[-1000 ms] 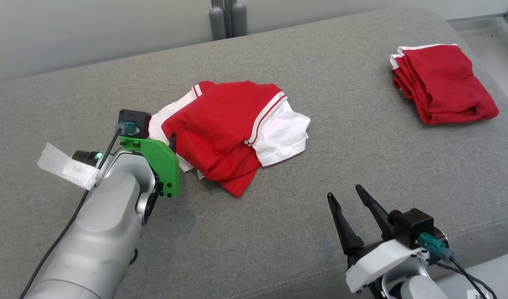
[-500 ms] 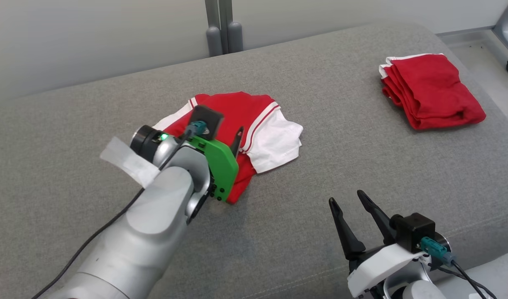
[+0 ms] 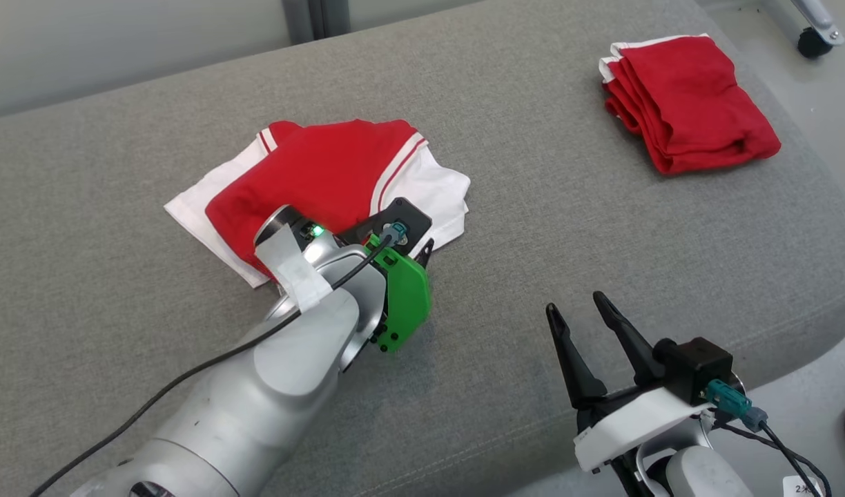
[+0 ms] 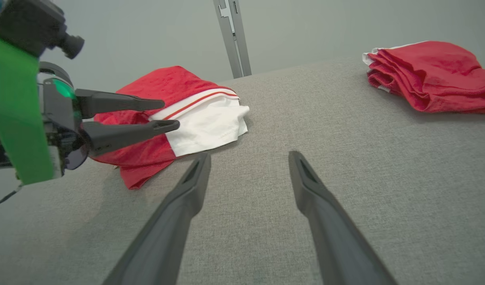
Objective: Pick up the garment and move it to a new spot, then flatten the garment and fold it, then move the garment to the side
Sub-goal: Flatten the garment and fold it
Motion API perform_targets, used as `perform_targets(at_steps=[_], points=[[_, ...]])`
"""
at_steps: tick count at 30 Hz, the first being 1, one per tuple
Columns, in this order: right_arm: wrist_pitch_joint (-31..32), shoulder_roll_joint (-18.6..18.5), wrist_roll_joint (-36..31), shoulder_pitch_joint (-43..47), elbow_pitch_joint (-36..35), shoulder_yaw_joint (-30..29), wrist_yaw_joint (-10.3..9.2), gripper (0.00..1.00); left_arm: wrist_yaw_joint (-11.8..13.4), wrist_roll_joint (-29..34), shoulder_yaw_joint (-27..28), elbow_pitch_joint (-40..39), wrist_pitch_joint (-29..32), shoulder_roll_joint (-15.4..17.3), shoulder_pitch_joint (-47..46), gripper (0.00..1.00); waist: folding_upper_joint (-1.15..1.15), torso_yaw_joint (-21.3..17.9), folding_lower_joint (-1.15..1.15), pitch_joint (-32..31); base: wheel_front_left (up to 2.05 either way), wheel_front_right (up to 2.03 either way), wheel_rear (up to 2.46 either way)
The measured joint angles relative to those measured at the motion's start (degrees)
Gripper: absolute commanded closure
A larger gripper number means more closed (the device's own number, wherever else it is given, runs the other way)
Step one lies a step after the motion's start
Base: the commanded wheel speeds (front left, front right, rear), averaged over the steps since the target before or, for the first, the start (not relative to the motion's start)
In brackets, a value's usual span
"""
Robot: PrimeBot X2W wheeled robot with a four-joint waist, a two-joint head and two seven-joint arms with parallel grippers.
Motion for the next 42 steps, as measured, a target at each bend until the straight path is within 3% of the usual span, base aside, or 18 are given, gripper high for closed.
perform_targets(at_steps=[15,17,21,23,31,42], points=[[-3.9,0.0,3.7,-3.5,3.6,1.7,0.00,0.00,-0.5,0.4,-4.1,6.0,0.9,-0.4,-5.8,0.00,0.00,-6.5,0.00,8.5,0.00,0.00,0.00],[-4.2,0.0,4.0,-3.8,4.0,1.8,0.00,0.00,-0.7,0.5,-4.7,6.5,1.0,-0.4,-6.1,0.06,0.00,-7.2,0.00,9.2,0.00,0.00,0.00],[-4.5,0.0,4.4,-4.4,4.7,1.8,0.00,0.00,-0.5,0.3,-5.1,7.5,0.5,-0.4,-6.8,0.58,0.00,-8.2,0.00,10.3,0.00,0.00,0.00],[-4.7,0.0,4.4,-4.6,5.1,1.9,0.00,0.00,0.8,0.1,-5.2,8.2,-0.1,-0.5,-7.5,1.00,0.00,-8.4,0.00,10.6,0.00,0.00,0.00],[-4.8,0.0,4.4,-4.8,5.8,2.2,0.00,0.00,2.8,-2.3,-3.8,9.5,-3.4,-0.4,-8.7,1.00,0.00,-7.6,0.00,9.8,0.00,0.00,0.00],[-5.0,0.0,3.9,-4.7,7.0,2.6,0.00,0.00,4.9,-8.0,0.7,0.7,-11.9,-0.4,-16.6,1.00,0.00,-6.0,0.00,5.9,0.00,0.00,0.00]])
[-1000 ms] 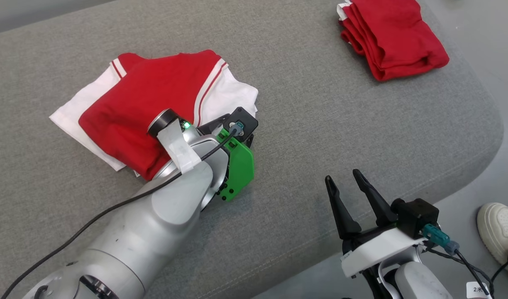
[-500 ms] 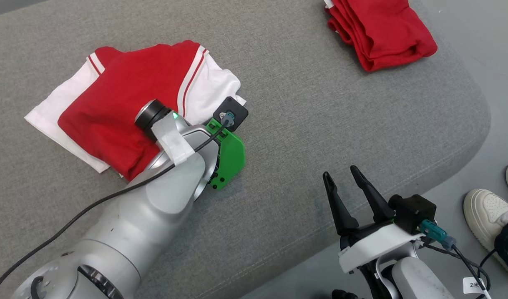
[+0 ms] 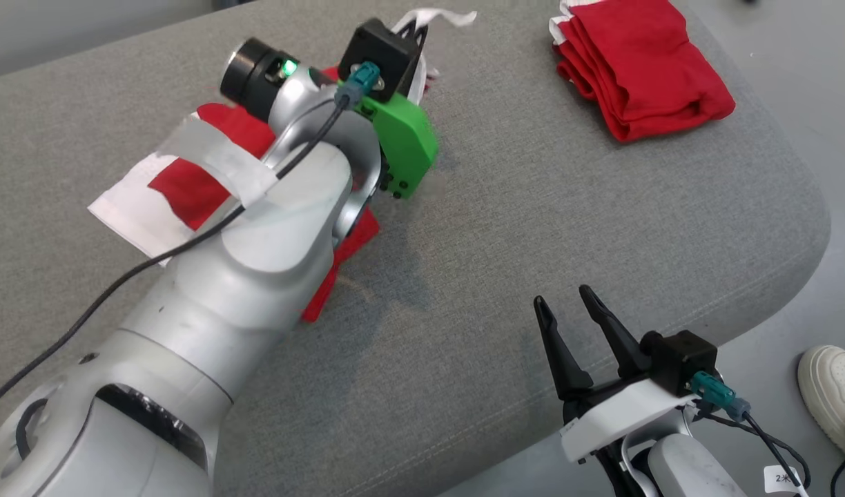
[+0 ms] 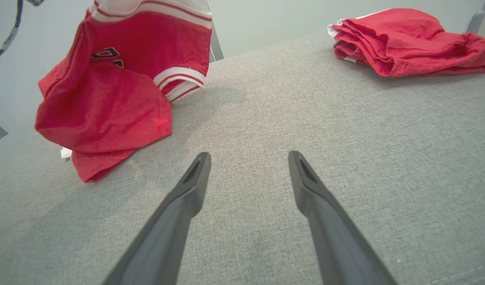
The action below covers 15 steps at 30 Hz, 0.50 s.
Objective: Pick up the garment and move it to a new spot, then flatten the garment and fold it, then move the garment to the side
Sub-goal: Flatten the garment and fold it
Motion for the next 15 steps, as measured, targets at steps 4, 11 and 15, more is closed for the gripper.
perform_targets(at_steps=[4,11,15], points=[[0.0,0.0,-0.6,0.3,0.6,0.6,0.00,0.00,1.0,-1.8,1.6,-2.5,-2.7,0.0,-2.9,1.00,0.00,0.5,0.00,-2.2,0.00,0.00,0.00],[1.7,0.0,-1.9,2.1,0.8,0.6,0.00,0.00,2.3,-4.6,5.0,-6.1,-6.9,0.0,-6.5,1.00,0.00,0.6,0.00,-6.8,0.00,0.00,0.00],[2.4,0.0,-2.7,3.3,0.1,-0.1,0.00,0.00,3.6,-6.9,8.4,-10.3,-8.4,0.0,-7.4,1.00,0.00,0.8,0.00,-9.1,0.00,0.00,0.00]])
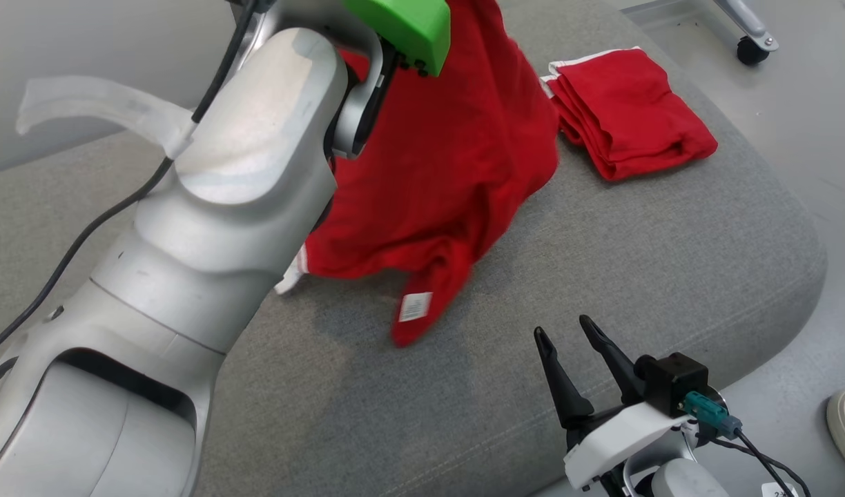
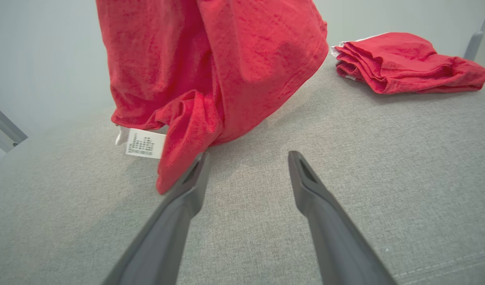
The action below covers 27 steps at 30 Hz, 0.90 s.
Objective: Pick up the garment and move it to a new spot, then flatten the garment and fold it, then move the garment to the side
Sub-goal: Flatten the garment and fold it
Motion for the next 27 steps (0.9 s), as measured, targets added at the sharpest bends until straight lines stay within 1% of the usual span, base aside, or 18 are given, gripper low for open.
perform_targets(at_steps=[2,4,7,13,14,18,24,27], points=[[0.5,0.0,-0.4,0.7,-0.9,-0.6,0.00,0.00,1.0,0.0,1.7,-2.3,-0.4,0.0,0.1,1.00,0.00,0.6,0.00,-1.1,0.00,0.00,0.00],[0.5,0.0,-0.4,0.7,-0.9,-0.6,0.00,0.00,1.0,0.0,1.7,-2.3,-0.4,0.0,0.1,1.00,0.00,0.6,0.00,-1.1,0.00,0.00,0.00],[1.3,0.0,-1.0,1.8,-2.2,-1.7,0.00,0.00,2.5,-0.1,3.1,-4.0,-0.6,1.2,5.4,1.00,0.00,2.4,0.00,-1.7,0.00,0.00,0.00],[2.6,0.0,-1.9,3.1,-3.9,-2.6,-0.01,0.00,4.2,-2.1,4.2,-3.8,-0.7,4.0,17.8,1.00,0.00,6.6,0.00,-2.2,0.00,0.00,0.00],[2.9,0.0,-2.0,3.2,-4.4,-2.7,-0.01,0.00,5.0,-2.9,4.9,-3.4,-0.7,5.2,22.1,1.00,0.00,8.1,0.00,-2.4,0.00,0.00,0.00],[3.5,0.0,-2.2,3.8,-5.2,-2.8,-0.01,0.00,6.1,-4.3,7.3,-3.9,-0.7,7.6,29.2,1.00,0.00,11.1,0.00,-2.8,0.00,0.00,0.00],[4.0,0.0,-2.4,4.5,-5.9,-3.8,-0.01,0.00,8.0,-5.9,11.1,-6.3,-0.7,10.2,39.4,1.00,0.00,14.9,0.00,-3.4,0.00,0.00,0.00],[4.4,0.0,-2.5,5.1,-6.2,-3.9,-0.01,0.00,8.6,-6.5,13.6,-7.4,-0.7,10.8,43.5,1.00,0.00,16.5,0.00,-3.6,0.00,0.00,0.00]])
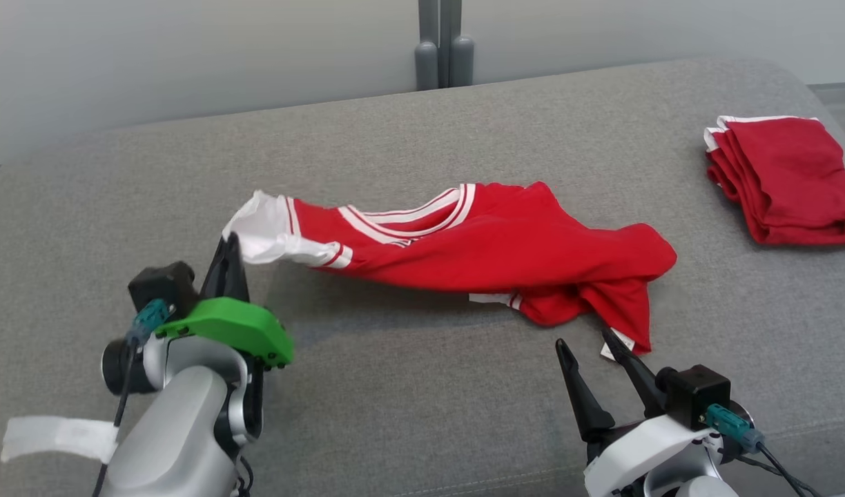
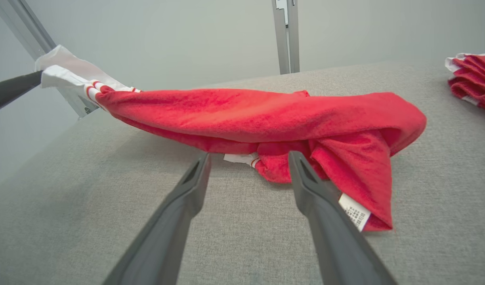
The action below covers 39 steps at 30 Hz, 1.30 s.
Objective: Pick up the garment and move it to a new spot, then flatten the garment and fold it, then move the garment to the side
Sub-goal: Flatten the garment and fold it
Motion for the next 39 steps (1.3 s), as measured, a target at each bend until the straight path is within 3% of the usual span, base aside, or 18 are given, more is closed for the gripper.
perform_targets(at_steps=[8,13,17,18,19,20,21,31,36,39], points=[[0.3,0.0,0.0,0.1,-0.5,0.0,0.00,0.00,1.4,-3.0,7.9,0.3,0.0,-0.8,8.5,1.00,0.00,2.0,0.00,-0.9,0.00,0.00,0.00],[0.3,0.0,0.0,0.1,-0.6,0.2,0.00,0.00,1.6,-5.4,15.6,1.9,0.0,-3.8,11.7,1.00,0.00,2.2,0.00,-1.0,0.00,0.00,0.00],[0.5,0.0,0.0,0.1,-0.8,0.5,0.00,0.00,-0.3,-8.1,23.6,4.6,0.0,-7.5,13.5,1.00,0.00,2.0,0.00,-1.0,0.00,0.00,0.00],[0.6,0.0,0.0,0.1,-0.8,0.4,0.00,0.00,-0.8,-8.4,24.7,5.4,0.0,-8.2,13.8,0.95,0.00,2.0,0.00,-1.0,0.00,0.00,0.00],[0.6,0.0,-0.1,0.1,-0.8,0.4,0.00,0.00,-1.3,-9.8,25.9,6.3,0.0,-8.8,14.1,0.57,0.00,1.9,0.00,-1.0,0.00,0.00,0.00],[0.6,0.0,-0.1,0.1,-0.8,0.3,0.00,0.00,-1.4,-10.7,26.9,7.2,0.0,-9.4,14.3,0.04,0.00,1.9,0.00,-1.0,0.00,0.00,0.00],[0.6,0.0,-0.1,0.1,-0.8,0.3,0.00,0.00,-1.5,-10.5,27.0,7.9,0.0,-9.6,14.4,0.00,0.00,1.9,0.00,-1.1,0.00,0.00,0.00],[1.0,0.0,-0.4,1.2,-1.1,-1.0,0.00,0.00,-3.7,-4.9,28.9,7.4,-0.1,-10.5,16.0,0.00,0.00,2.5,0.00,-2.2,0.00,0.00,0.00],[1.3,0.0,-0.5,1.7,-1.7,-1.9,0.00,0.00,-5.9,1.8,30.1,-0.8,-0.1,-10.6,17.7,0.00,0.00,3.7,0.00,-3.0,0.00,0.00,0.00],[1.3,0.0,-0.6,2.5,-1.8,-2.1,0.00,0.00,-9.6,5.8,32.1,-8.6,-0.1,-10.6,20.1,0.00,0.00,4.7,0.00,-3.6,0.00,0.00,0.00]])
